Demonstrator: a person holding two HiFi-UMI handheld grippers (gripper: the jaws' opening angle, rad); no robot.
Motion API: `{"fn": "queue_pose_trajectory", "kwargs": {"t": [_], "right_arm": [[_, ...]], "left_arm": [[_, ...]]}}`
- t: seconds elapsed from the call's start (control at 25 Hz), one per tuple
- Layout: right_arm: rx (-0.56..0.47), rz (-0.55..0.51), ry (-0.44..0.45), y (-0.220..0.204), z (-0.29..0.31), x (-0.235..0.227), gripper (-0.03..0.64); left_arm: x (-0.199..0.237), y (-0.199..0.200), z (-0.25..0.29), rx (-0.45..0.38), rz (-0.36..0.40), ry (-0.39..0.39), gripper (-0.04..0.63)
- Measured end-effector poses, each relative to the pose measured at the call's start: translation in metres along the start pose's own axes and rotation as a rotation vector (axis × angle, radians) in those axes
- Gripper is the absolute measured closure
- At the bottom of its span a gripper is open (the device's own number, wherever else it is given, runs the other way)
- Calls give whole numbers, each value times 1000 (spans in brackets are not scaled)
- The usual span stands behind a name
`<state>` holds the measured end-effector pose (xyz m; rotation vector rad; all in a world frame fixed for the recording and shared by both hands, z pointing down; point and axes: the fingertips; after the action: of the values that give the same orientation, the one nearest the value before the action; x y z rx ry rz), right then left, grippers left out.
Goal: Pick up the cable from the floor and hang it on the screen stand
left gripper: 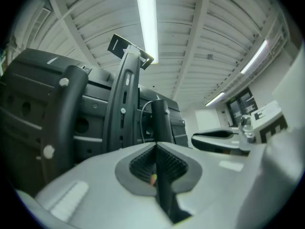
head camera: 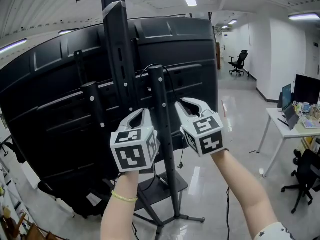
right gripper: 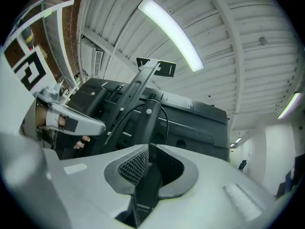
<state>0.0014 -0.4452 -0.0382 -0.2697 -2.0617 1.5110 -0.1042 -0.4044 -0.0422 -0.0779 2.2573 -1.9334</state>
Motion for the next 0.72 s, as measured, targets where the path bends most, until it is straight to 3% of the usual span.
{"fn": "queue_pose_trajectory", "kwargs": {"t": [0.16, 0.32, 0.56, 0.72], "right_arm": [[1, 98, 18, -41, -81, 37, 612], [41, 231, 55, -98, -160, 85, 617], [166, 317, 66, -173, -262, 151, 617], [227, 333, 51, -206, -312, 167, 618]], "left_arm": [[-36, -48, -61, 13, 2, -29, 589], [-73, -109, -123, 50, -14, -24, 589], [-130, -224, -209, 197, -69, -46, 589], [-158, -276, -251, 270, -126, -57, 588]]}}
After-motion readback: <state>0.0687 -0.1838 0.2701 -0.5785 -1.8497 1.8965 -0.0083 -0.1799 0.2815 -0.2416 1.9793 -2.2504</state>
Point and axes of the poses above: the fingertips, and each gripper's own axes: z forward along the fingers, x to its left, y out of its top, and after that the axes turned 1 degree about -x, right-handed
